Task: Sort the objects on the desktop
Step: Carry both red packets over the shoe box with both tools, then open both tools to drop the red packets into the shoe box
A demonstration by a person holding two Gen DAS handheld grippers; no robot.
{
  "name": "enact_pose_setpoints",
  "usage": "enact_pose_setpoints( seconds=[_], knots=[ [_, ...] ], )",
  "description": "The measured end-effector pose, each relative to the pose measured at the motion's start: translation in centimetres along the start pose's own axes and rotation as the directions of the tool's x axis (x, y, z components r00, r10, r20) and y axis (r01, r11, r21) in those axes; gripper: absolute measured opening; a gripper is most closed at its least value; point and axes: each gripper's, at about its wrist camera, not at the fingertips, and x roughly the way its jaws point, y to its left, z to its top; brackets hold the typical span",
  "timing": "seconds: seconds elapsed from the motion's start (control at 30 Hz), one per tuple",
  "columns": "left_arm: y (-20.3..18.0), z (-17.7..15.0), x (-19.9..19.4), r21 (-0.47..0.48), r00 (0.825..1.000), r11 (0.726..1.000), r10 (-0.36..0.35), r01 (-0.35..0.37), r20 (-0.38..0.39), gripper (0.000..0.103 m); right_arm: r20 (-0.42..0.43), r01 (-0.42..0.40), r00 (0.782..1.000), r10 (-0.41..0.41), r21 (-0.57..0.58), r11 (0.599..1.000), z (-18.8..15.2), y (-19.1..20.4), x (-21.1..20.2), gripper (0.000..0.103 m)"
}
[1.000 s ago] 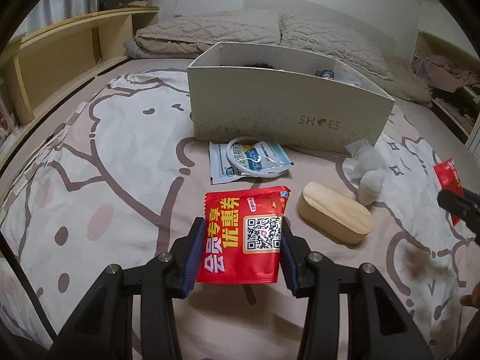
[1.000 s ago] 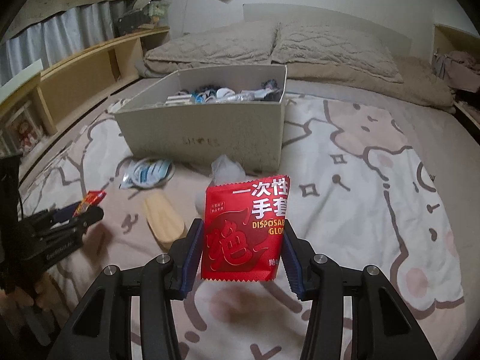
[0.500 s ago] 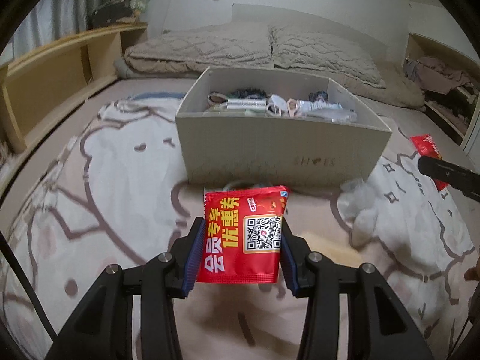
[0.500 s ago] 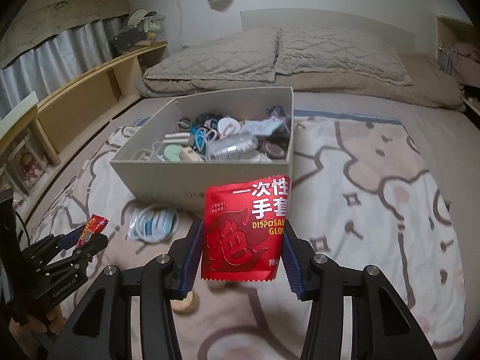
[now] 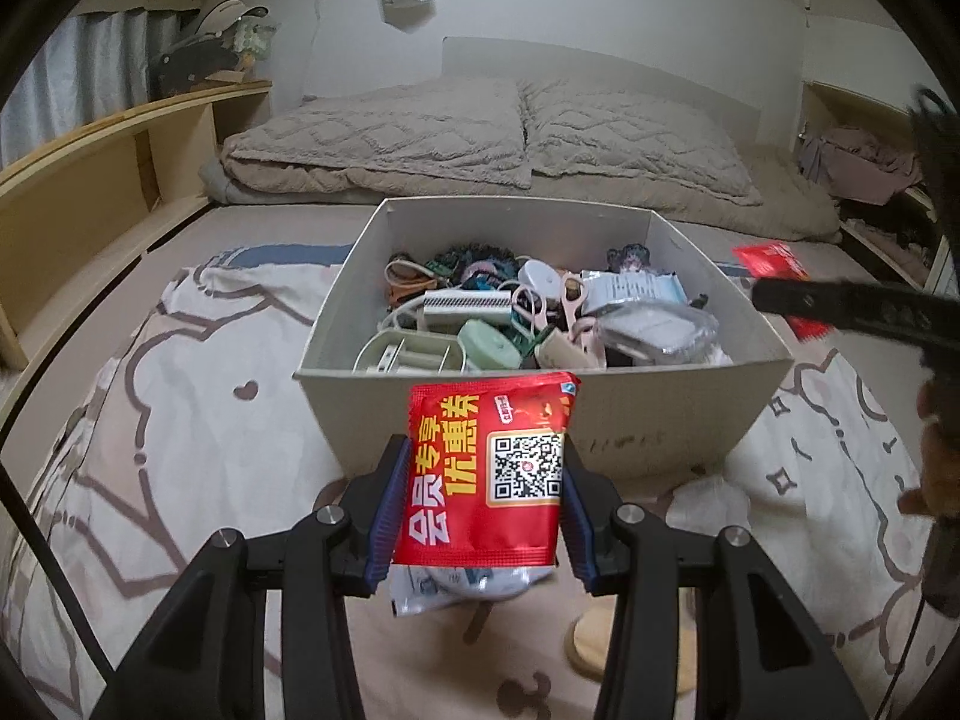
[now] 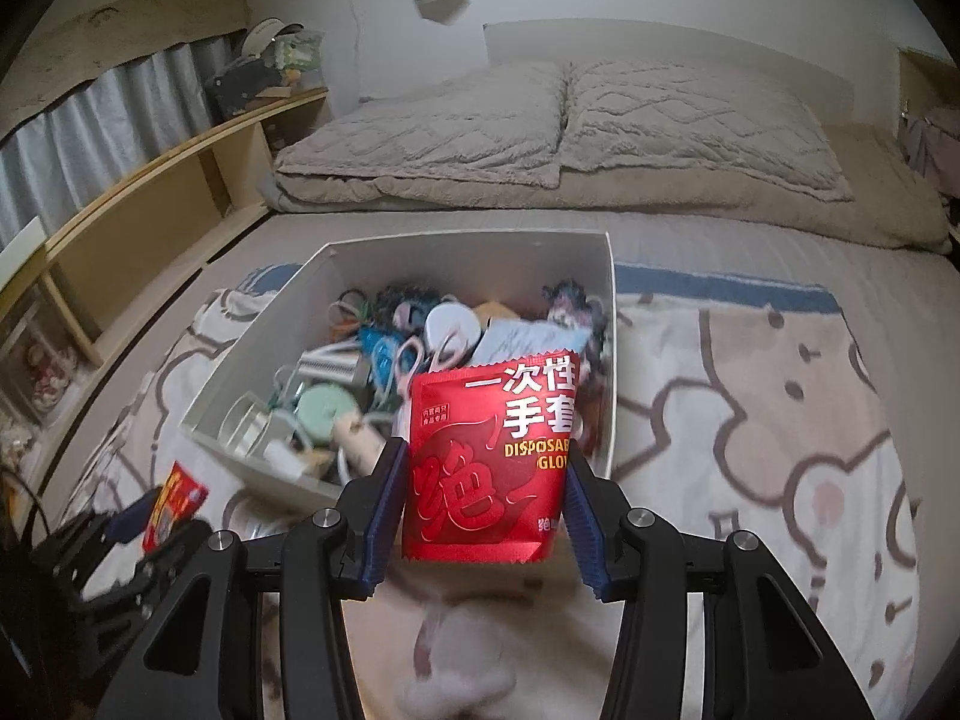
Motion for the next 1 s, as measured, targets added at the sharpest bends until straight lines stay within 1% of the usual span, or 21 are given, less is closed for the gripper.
enact_pose_setpoints(
  seconds=[0.17, 0.33, 0.43, 0.63, 0.7, 0.73, 0.77, 0.8, 0.93, 1.0],
  knots=[
    [0.0, 1.1, 1.0, 0.003, 1.0, 1.0, -0.005, 0.005, 0.009, 0.046, -0.035, 0.01, 0.999, -0.01, 0.005, 1.0, 2.7, 0.0, 2.8, 0.05],
    [0.5, 2.1, 1.8, 0.0, 1.0, 1.0, 0.002, -0.002, 0.021, 0.046, -0.086, 0.01, 0.996, -0.007, 0.038, 0.999, 4.6, -0.2, 5.8, 0.05],
    [1.0, 2.7, 2.2, -0.006, 1.0, 1.0, 0.012, -0.012, 0.027, 0.046, -0.108, 0.023, 0.994, -0.018, 0.049, 0.999, 5.7, -0.3, 7.4, 0.05],
    [2.0, 3.9, 3.2, -0.01, 0.999, 0.999, 0.037, -0.036, 0.036, 0.046, -0.138, 0.039, 0.99, -0.024, 0.105, 0.994, 7.0, -0.9, 9.9, 0.05],
    [2.3, 4.3, 3.5, -0.012, 0.998, 0.999, 0.043, -0.043, 0.039, 0.046, -0.153, 0.057, 0.987, -0.038, 0.12, 0.991, 7.3, -1.0, 10.5, 0.05],
    [2.6, 4.7, 3.7, -0.021, 0.999, 0.999, 0.039, -0.039, 0.037, 0.046, -0.159, 0.064, 0.986, -0.044, 0.126, 0.99, 7.4, -1.0, 10.8, 0.056],
    [2.8, 4.9, 3.9, -0.027, 0.999, 0.999, 0.036, -0.035, 0.034, 0.046, -0.157, 0.062, 0.987, -0.042, 0.129, 0.99, 7.4, -1.0, 10.8, 0.066],
    [2.9, 5.2, 4.1, -0.033, 0.999, 0.999, 0.033, -0.032, 0.03, 0.046, -0.152, 0.059, 0.988, -0.04, 0.128, 0.99, 7.5, -0.9, 10.9, 0.068],
    [3.3, 6.4, 4.7, -0.037, 0.999, 0.999, 0.036, -0.034, 0.032, 0.046, -0.139, 0.065, 0.989, -0.053, 0.083, 0.994, 7.6, -0.1, 11.0, 0.068],
    [3.4, 7.1, 4.9, -0.032, 0.998, 0.999, 0.043, -0.042, 0.038, 0.046, -0.131, 0.049, 0.991, -0.039, 0.069, 0.996, 7.5, 0.0, 10.7, 0.068]
  ],
)
